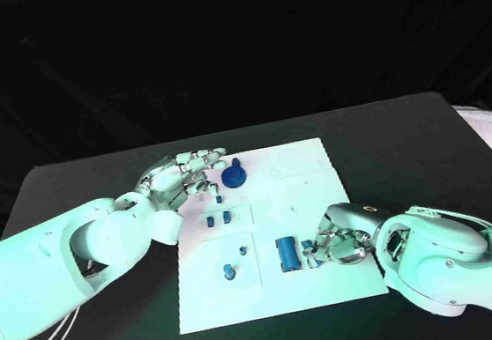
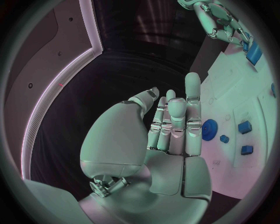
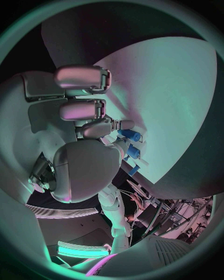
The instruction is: Assemble the parts on the task board
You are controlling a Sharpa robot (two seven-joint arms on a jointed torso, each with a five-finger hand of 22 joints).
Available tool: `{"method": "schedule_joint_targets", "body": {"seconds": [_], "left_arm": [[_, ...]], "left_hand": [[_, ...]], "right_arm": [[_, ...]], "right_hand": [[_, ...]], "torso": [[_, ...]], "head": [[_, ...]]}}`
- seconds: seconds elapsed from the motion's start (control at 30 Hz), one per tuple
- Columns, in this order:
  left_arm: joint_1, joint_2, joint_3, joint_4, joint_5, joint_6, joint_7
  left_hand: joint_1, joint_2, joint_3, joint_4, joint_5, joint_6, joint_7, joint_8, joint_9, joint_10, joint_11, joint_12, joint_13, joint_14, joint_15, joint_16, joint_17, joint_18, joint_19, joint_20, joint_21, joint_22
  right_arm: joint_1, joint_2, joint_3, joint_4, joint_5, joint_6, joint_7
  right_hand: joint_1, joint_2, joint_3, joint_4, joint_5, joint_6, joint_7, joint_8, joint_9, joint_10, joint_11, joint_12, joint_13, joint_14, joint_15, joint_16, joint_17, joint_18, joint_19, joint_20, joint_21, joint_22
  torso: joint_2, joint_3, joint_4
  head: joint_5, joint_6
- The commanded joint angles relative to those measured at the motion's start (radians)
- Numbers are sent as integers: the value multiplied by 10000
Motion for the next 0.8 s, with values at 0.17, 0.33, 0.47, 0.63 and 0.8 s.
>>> {"method": "schedule_joint_targets", "body": {"seconds": [0.17, 0.33, 0.47, 0.63, 0.8], "left_arm": [[4, 7, 7, 38, -177, 258, -25], [4, 4, 7, 37, -184, 271, -44], [4, 3, 7, 28, -187, 281, -54], [4, 10, 7, 6, -187, 298, -64], [3, 15, 7, -12, -188, 314, -69]], "left_hand": [[67, 20, 4, -74, 37, -65, -13, 64, 12, -58, 13, 60, -6, -53, -4, 32, -11, 194, -57, 5, 11, -18], [70, 22, 7, -75, 37, -65, -13, 64, 12, -59, 12, 61, -6, -53, -4, 33, -11, 194, -57, 5, 11, -18], [70, 22, 7, -75, 37, -65, -13, 64, 12, -59, 12, 61, -6, -53, -4, 33, -11, 194, -57, 5, 11, -18], [70, 22, 7, -75, 37, -65, -13, 64, 12, -59, 12, 61, -6, -53, -4, 33, -11, 194, -57, 5, 11, -18], [70, 22, 7, -75, 37, -65, -13, 64, 12, -59, 12, 61, -6, -53, -4, 33, -11, 194, -57, 5, 11, -18]], "right_arm": [[-19, 36, -8, 24, -143, 178, -18], [-19, 26, -8, 38, -144, 122, -8], [-19, 16, -8, 56, -145, 71, 2], [-19, -14, -8, 125, -236, -9, 16], [-19, -80, -8, 213, -369, -86, 21]], "right_hand": [[-534, -20, -682, 81, 47, -21, 11, 68, 71, 143, -76, 26, 387, 874, -90, 43, 1780, -196, 66, -66, 60, 13], [-866, 62, -1224, 83, -250, -35, -14, 94, 119, 155, -89, 48, 423, 876, -105, 47, 1790, -196, 69, -76, 62, 24], [-977, 96, -1515, 89, -435, -43, -16, 109, 146, 156, -96, 47, 436, 874, -108, 42, 1784, -197, 69, -79, 60, 28], [-1236, 238, -1905, 104, -550, -36, -25, 138, 186, 173, -103, 83, 475, 877, -112, 48, 1794, -198, 73, -82, 62, 39], [-1445, 360, -2186, 109, -571, -24, -36, 163, 216, 196, -110, 141, 523, 878, -118, 51, 1800, -198, 74, -84, 62, 44]], "torso": [[-4, 3, -1], [-7, 7, -3], [-11, 6, -10], [-7, 13, -2], [-7, 9, -9]], "head": [[-4, 9], [-5, 11], [-3, 18], [-2, 23], [3, 25]]}}
